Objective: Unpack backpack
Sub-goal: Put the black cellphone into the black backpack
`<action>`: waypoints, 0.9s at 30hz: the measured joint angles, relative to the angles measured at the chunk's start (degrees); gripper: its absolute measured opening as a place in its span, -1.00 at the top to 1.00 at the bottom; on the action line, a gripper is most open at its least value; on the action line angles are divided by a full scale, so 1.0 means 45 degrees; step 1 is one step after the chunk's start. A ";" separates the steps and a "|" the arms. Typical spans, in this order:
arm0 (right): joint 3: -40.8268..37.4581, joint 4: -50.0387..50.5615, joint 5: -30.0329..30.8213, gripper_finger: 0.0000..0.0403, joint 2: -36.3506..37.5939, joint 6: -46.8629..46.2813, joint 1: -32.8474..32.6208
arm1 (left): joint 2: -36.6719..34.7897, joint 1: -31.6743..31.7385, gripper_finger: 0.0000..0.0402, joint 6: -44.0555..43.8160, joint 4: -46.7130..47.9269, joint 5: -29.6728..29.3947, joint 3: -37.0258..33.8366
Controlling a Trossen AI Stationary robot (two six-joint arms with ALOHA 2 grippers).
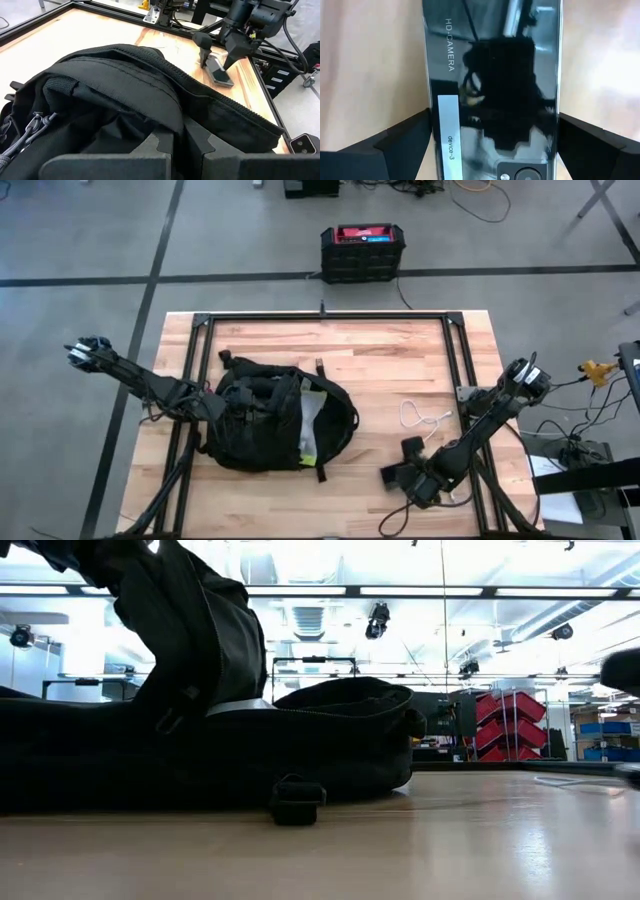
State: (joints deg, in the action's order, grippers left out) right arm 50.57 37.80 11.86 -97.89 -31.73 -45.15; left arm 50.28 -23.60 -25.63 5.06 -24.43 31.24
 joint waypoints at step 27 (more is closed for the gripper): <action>0.1004 -0.0694 0.5444 -0.69 -0.0991 0.0857 0.0179 | -0.0024 0.0001 1.00 0.0000 -0.0482 0.0257 0.0000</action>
State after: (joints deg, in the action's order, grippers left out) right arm 55.08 34.68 36.35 -102.35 -27.87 -44.34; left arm 50.17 -23.59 -25.63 2.89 -23.27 31.24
